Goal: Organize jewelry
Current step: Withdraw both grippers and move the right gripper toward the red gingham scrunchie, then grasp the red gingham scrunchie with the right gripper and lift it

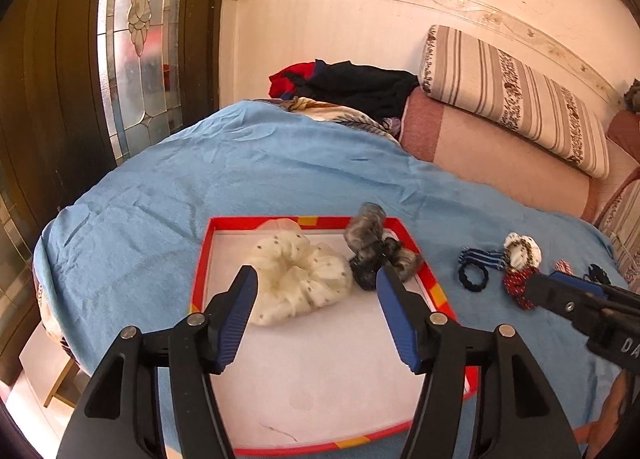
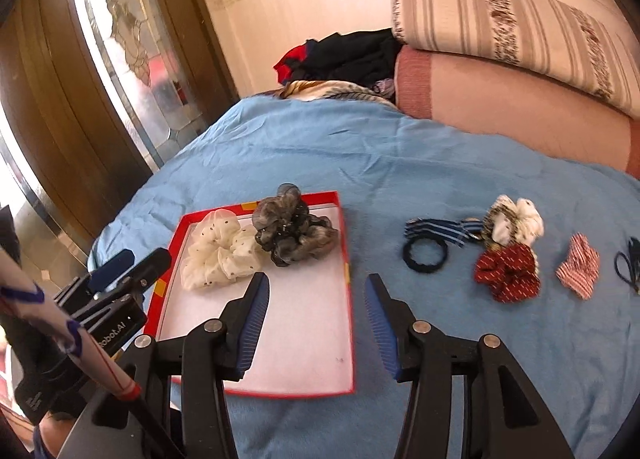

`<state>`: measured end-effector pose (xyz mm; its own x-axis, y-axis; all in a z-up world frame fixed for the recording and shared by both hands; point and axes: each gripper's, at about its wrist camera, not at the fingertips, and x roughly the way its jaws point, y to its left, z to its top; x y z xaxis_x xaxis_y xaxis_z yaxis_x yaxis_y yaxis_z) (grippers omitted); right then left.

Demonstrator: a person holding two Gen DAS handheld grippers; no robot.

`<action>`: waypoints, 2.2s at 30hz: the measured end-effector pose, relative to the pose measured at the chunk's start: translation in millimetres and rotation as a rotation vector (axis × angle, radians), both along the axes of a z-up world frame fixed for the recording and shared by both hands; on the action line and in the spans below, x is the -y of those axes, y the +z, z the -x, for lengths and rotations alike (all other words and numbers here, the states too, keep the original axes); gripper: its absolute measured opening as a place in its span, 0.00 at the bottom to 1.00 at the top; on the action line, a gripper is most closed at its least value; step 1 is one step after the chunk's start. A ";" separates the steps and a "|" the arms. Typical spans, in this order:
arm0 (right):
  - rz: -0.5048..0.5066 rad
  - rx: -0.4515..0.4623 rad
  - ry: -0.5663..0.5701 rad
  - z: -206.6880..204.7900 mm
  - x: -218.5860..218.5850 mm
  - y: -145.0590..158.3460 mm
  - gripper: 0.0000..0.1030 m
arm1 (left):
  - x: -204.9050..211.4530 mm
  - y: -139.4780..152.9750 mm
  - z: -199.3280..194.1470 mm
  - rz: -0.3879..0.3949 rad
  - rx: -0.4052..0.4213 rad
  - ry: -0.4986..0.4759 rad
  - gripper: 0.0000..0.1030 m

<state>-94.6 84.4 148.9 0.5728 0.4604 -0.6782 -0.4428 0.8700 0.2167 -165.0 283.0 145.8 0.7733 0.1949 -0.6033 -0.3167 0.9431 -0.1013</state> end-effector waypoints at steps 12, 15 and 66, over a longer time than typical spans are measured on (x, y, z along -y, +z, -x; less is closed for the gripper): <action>-0.072 -0.006 -0.159 18.2 102.4 -3.9 0.54 | 74.5 9.9 0.7 -0.066 0.002 -0.133 0.68; -0.072 -0.005 -0.210 18.4 134.7 -9.9 0.54 | 99.9 7.0 -13.6 -0.079 -0.008 -0.180 0.68; -0.089 -0.258 -0.582 -164.3 271.4 -138.0 0.18 | 215.6 -93.5 -188.5 0.092 -0.172 -0.548 0.73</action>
